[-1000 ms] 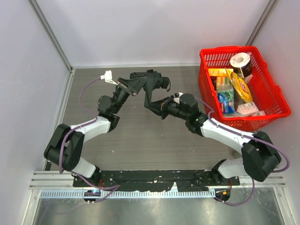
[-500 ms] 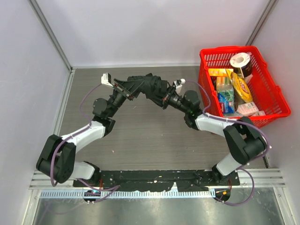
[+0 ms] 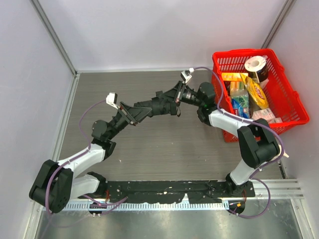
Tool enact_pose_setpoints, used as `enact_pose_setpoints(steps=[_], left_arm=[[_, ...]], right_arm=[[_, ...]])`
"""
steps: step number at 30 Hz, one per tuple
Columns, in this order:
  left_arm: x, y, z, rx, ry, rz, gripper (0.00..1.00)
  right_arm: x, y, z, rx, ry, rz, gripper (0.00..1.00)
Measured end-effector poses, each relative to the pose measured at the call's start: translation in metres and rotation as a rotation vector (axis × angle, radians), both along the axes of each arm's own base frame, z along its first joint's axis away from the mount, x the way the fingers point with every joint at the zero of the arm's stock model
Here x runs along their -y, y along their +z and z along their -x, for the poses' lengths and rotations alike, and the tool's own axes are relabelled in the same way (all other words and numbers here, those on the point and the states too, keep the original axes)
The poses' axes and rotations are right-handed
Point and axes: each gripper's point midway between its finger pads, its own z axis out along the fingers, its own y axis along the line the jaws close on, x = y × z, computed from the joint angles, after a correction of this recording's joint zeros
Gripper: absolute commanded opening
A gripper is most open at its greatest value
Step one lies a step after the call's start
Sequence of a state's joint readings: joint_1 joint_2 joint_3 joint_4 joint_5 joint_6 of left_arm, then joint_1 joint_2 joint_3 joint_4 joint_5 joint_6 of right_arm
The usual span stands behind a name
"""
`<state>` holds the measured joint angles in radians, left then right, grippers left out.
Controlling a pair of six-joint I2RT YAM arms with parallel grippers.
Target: Put away the umbrella
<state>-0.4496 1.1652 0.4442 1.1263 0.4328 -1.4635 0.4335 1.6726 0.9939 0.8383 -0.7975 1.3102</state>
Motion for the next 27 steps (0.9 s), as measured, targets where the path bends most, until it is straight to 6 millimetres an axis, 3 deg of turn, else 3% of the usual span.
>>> enact_pose_setpoints(steps=[8,13,17,19,23,27], left_arm=[[0.007,-0.008,0.028,0.141,-0.1,-0.08,0.0],[0.014,-0.021,0.034,0.128,-0.17,-0.113,0.0],[0.018,-0.017,0.043,0.148,-0.234,-0.127,0.0],[0.021,-0.01,0.047,0.154,-0.277,-0.123,0.0],[0.026,-0.005,0.049,0.108,-0.345,-0.101,0.0],[0.025,-0.016,0.048,0.041,-0.358,-0.088,0.0]], right_arm=[[0.01,0.006,0.022,0.14,0.011,0.007,0.01],[0.021,-0.02,0.033,0.152,0.006,0.027,0.01],[0.028,-0.035,0.049,0.165,0.01,0.055,0.01],[0.034,-0.029,0.057,0.215,-0.007,0.071,0.01],[0.045,0.003,0.058,0.39,-0.097,0.098,0.01],[0.048,0.007,0.055,0.454,-0.128,0.12,0.01]])
